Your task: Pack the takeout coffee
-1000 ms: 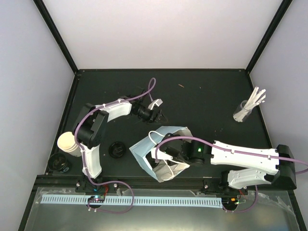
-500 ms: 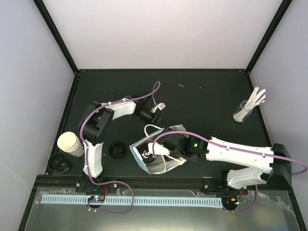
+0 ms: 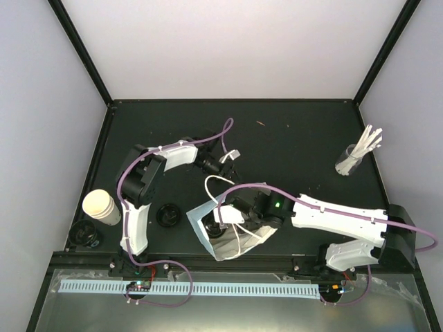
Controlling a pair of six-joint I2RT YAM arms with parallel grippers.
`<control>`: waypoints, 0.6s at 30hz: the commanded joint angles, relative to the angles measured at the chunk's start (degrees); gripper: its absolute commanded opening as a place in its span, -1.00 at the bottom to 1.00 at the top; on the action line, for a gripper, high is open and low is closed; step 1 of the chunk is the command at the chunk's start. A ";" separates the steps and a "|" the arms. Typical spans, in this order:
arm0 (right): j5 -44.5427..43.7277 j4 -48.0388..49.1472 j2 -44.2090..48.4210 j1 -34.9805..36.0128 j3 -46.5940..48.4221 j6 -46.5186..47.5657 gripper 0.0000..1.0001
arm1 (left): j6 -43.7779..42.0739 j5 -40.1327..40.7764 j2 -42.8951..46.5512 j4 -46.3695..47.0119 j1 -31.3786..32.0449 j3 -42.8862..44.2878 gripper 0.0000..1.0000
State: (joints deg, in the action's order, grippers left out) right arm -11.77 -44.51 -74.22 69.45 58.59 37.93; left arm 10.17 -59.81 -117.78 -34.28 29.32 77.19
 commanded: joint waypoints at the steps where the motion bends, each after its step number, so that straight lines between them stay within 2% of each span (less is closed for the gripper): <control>1: 3.32 -2.75 -1.54 -1.22 0.82 0.72 -0.22 | -1.68 -1.47 -0.17 -2.25 1.27 1.99 0.05; 13: -1.90 0.83 -3.34 -1.94 -1.98 1.08 -0.21 | -3.63 -2.18 -1.08 -6.09 2.22 2.58 0.04; 18: 0.97 0.13 -4.51 -2.58 -2.29 0.82 -0.21 | -2.77 -1.80 -0.98 -5.86 2.18 3.04 0.04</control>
State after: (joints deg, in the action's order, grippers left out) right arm -11.42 -43.18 -76.90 68.05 57.65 38.70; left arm 8.49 -59.57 -117.89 -37.41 30.72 78.02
